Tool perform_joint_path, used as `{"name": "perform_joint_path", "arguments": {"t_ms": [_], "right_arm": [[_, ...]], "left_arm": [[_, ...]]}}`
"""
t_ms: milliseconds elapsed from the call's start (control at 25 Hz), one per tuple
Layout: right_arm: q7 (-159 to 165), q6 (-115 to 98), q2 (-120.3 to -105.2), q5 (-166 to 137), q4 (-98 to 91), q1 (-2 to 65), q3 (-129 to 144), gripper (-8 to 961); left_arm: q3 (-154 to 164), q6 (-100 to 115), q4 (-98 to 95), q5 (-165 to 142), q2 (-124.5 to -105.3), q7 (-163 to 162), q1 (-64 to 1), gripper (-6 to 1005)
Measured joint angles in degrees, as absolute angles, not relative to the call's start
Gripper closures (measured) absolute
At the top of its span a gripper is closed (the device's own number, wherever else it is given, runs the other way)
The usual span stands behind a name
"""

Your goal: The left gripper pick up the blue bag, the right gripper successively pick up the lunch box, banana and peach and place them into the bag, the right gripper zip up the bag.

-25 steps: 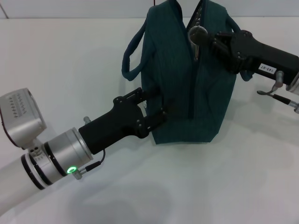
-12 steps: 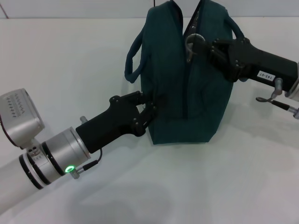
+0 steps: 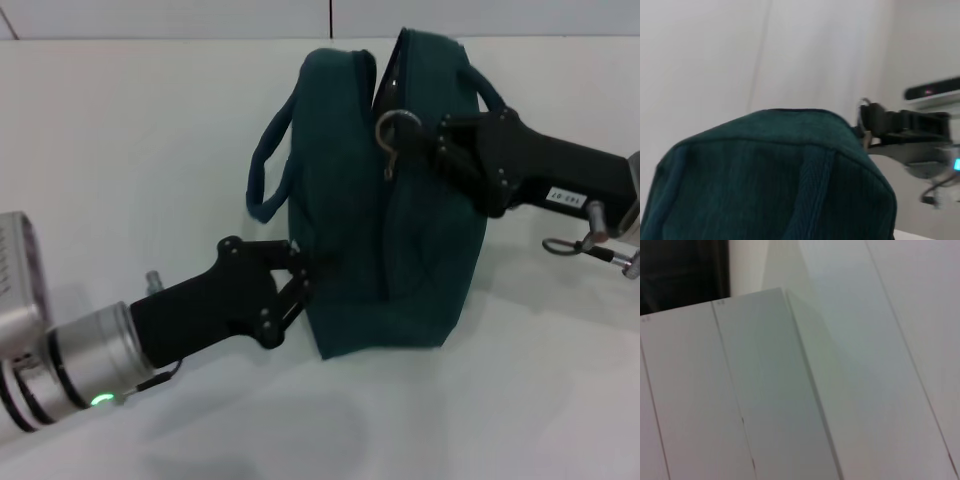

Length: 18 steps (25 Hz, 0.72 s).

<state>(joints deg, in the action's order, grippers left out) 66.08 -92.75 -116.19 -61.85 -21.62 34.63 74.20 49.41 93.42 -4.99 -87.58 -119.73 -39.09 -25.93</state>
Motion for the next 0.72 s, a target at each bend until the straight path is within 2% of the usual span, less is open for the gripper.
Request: {"name": "perform_joint_path", "arguments": {"t_ms": [360, 720], "right_arm": [[66.4, -90.1, -116.20, -47.7, -18.5, 35.7, 74.6, 945], [66.1, -85.4, -115.83, -46.9, -18.5, 35.2, 75.3, 945]], "left_arm": [[50.2, 91.3, -6.6, -87.1, -120.02, -38.9, -25.2, 937], [49.8, 91.5, -6.4, -83.5, -120.14, -38.9, -23.8, 936]]}}
